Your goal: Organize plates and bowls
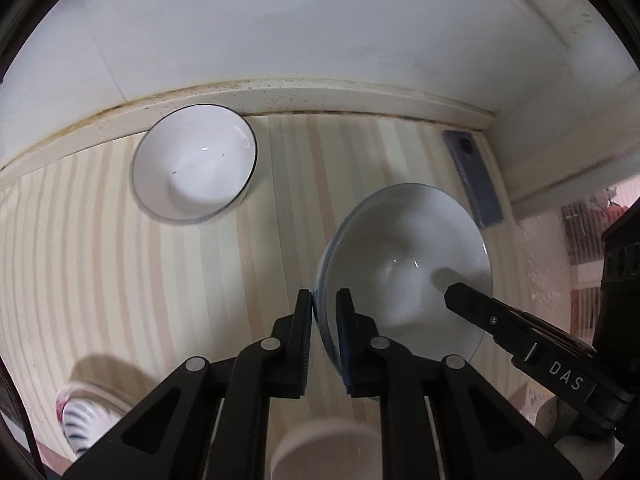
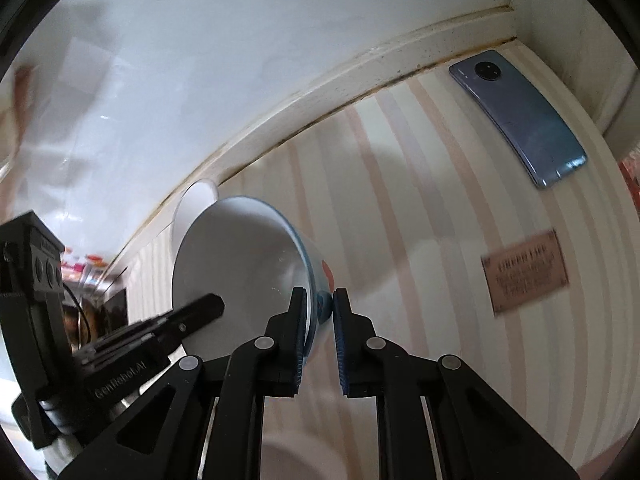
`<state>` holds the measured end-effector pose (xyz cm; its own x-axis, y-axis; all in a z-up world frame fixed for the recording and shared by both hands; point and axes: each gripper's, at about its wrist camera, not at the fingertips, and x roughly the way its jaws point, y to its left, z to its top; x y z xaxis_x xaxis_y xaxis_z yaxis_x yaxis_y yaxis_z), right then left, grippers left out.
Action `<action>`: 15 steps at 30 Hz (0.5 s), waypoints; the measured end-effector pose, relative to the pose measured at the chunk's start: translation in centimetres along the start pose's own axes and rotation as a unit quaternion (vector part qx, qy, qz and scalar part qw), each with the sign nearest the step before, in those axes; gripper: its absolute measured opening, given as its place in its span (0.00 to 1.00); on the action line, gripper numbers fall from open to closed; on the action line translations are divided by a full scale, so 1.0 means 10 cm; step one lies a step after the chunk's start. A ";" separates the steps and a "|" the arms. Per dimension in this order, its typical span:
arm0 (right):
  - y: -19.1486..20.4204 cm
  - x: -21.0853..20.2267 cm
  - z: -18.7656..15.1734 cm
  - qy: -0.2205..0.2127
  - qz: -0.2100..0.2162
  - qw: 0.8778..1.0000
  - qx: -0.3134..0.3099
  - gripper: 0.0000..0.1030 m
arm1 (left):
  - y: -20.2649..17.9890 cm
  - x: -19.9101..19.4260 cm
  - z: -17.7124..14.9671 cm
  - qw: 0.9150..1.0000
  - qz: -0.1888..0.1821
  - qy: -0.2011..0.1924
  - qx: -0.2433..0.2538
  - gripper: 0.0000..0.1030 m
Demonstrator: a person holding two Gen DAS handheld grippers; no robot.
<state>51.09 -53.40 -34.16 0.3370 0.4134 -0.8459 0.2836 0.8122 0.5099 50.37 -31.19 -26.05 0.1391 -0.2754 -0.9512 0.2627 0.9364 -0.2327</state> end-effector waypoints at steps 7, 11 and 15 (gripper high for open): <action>0.14 -0.36 -0.60 0.014 0.011 1.000 -0.013 0.14 | 0.02 -0.34 -0.51 1.000 -0.006 0.003 0.014 0.10; 0.18 -0.45 -0.94 0.030 0.009 0.999 -0.019 0.14 | 0.06 -0.39 -0.79 1.000 -0.006 0.019 0.017 0.10; 0.16 -0.36 -1.24 0.055 0.008 0.998 -0.016 0.14 | 0.12 -0.31 -1.00 0.999 -0.004 0.037 0.018 0.10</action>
<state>39.16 -48.48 -32.28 0.2400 0.4682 -0.8504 0.2496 0.8168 0.5201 40.74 -27.01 -25.37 0.0657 -0.2642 -0.9622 0.2972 0.9257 -0.2339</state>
